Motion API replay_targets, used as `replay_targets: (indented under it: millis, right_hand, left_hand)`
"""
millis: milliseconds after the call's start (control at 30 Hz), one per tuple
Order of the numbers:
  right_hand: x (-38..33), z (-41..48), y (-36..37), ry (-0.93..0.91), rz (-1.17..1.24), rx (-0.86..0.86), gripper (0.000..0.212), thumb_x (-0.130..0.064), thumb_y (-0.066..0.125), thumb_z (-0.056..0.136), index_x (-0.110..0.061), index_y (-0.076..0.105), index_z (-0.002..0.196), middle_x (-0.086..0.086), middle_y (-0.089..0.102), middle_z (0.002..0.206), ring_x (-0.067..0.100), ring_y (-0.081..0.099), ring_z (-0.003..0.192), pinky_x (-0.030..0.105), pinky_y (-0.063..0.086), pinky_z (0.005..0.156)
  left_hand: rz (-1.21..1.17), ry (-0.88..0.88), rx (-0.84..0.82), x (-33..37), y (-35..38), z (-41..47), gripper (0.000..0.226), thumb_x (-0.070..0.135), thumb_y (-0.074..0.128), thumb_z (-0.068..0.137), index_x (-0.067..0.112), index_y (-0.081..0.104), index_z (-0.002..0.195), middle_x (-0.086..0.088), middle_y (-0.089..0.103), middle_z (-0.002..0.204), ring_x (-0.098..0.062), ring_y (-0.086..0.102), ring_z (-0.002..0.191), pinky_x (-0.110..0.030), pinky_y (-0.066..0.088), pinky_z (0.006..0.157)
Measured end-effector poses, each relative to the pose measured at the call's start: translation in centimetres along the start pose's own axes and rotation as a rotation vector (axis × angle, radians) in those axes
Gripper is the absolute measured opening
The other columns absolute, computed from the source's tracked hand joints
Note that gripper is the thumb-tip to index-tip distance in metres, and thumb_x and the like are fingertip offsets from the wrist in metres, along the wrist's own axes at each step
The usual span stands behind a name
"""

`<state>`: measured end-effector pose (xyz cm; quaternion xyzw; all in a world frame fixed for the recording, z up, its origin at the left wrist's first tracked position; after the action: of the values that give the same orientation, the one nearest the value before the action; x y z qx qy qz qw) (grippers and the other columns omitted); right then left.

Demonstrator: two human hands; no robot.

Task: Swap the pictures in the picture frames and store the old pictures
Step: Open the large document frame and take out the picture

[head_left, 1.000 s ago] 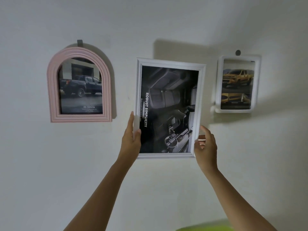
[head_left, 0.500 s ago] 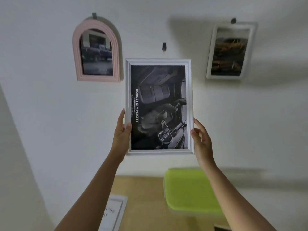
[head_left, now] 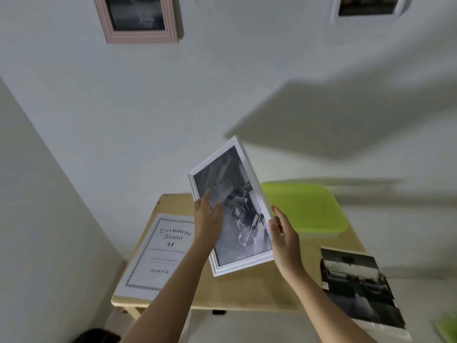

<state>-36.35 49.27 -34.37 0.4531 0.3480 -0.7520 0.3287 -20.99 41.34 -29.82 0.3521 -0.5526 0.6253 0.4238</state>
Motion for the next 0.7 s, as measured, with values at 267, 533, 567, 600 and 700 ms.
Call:
replay_targets:
  millis: [267,533,567,600,700]
  right_hand:
    - [0.1,-2.5,5.6,-0.414,-0.47,0.012,0.041,-0.03,0.031,0.098,-0.009,0.056,0.122,0.002,0.066,0.088,0.013,0.06,0.075,0.021,0.047,0.058]
    - [-1.6,-2.4,10.4,-0.543,-0.582,-0.013,0.036,-0.014,0.046,0.089,-0.009,0.053,0.124,0.0,0.065,0.086,0.014,0.059,0.074,0.022,0.047,0.054]
    - [-2.0,-2.6,11.2,-0.535,-0.577,-0.01,0.036,-0.015,0.047,0.089,-0.008,0.054,0.123,0.0,0.064,0.086,0.014,0.059,0.074,0.022,0.047,0.055]
    - [-2.4,-2.7,12.1,-0.522,-0.572,-0.016,0.036,-0.015,0.048,0.089,-0.009,0.056,0.123,0.0,0.064,0.086,0.014,0.059,0.074,0.021,0.048,0.055]
    - [-3.1,-3.3,14.8,-0.458,-0.532,-0.071,0.036,-0.018,0.05,0.09,-0.015,0.055,0.126,0.0,0.063,0.092,0.013,0.057,0.08,0.023,0.048,0.063]
  left_hand:
    - [-0.054,0.025,-0.072,-0.7,0.9,3.3,0.084,0.055,0.048,0.087,0.024,0.0,0.149,-0.012,0.034,0.145,-0.024,0.046,0.121,-0.038,0.039,0.104]
    - [-0.047,0.062,0.046,-3.2,-3.0,5.4,0.072,0.028,0.035,0.096,0.036,-0.02,0.141,-0.029,0.049,0.124,-0.039,0.057,0.099,-0.05,0.051,0.084]
    - [-0.047,0.059,0.059,-3.4,-3.5,5.7,0.072,0.024,0.034,0.097,0.031,-0.02,0.143,-0.028,0.054,0.113,-0.033,0.058,0.085,-0.046,0.053,0.077]
    - [-0.057,0.053,0.07,-3.5,-4.1,5.9,0.071,0.02,0.034,0.097,0.027,-0.019,0.145,-0.028,0.055,0.103,-0.028,0.055,0.075,-0.043,0.051,0.07]
    - [-0.173,-0.008,0.093,-4.9,-6.2,6.9,0.069,0.01,0.033,0.096,0.02,-0.011,0.148,-0.024,0.054,0.088,-0.015,0.043,0.058,-0.022,0.042,0.051]
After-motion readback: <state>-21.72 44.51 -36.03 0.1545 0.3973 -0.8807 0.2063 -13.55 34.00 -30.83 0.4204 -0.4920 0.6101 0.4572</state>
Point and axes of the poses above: each hand's wrist, its own z-axis towards the middle knuckle, its own y-axis out of the palm, x = y × z, the point moved 1 cm from there along z, towards the middle knuckle
